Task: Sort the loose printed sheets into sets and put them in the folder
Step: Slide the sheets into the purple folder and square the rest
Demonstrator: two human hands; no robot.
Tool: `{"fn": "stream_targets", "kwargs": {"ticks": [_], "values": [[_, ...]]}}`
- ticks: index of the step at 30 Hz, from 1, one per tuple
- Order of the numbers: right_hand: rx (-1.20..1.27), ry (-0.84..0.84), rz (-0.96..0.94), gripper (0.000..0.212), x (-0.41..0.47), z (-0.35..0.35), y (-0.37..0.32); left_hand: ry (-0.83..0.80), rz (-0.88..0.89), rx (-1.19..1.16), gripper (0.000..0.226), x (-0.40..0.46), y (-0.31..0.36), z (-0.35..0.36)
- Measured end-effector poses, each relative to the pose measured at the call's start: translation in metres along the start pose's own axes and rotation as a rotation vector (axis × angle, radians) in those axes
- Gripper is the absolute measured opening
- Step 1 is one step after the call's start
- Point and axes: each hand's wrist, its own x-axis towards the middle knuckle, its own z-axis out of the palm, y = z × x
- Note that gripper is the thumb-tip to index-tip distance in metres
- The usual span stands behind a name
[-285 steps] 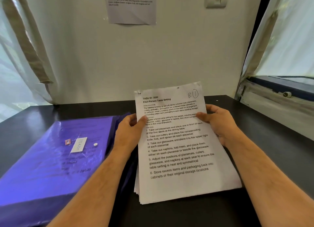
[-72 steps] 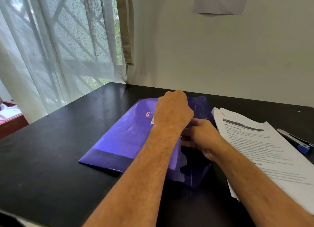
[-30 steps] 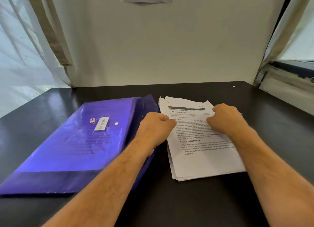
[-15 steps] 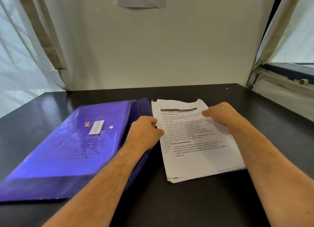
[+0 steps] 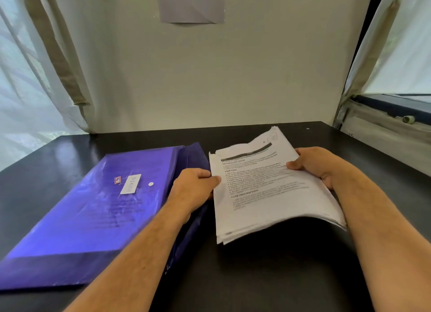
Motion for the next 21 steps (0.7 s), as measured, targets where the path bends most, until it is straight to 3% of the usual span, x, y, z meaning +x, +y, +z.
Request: {"fn": "stream_targets", "kwargs": {"ticks": [4,10,15,19,21], "values": [[0.367,-0.040,-0.011,0.038,0.005,-0.012,0.007,-0.082,-0.024,-0.211,0.029,-0.002,0.005,-0.003],[0.321,-0.034,-0.141,0.030,-0.002,0.023,-0.004,-0.206,-0.155,-0.627,0.028,-0.012,0.022,-0.014],[0.514,-0.211,-0.104,0.023,-0.011,0.042,-0.011,-0.039,-0.098,-0.631,0.023,-0.011,0.022,-0.035],[0.463,-0.273,-0.097,0.023,-0.014,0.049,-0.011,0.030,-0.114,-0.616,0.022,-0.009,0.021,-0.041],[0.378,-0.249,-0.114,0.022,-0.014,0.055,-0.010,0.036,-0.082,-0.467,0.023,-0.005,0.019,-0.047]]}}
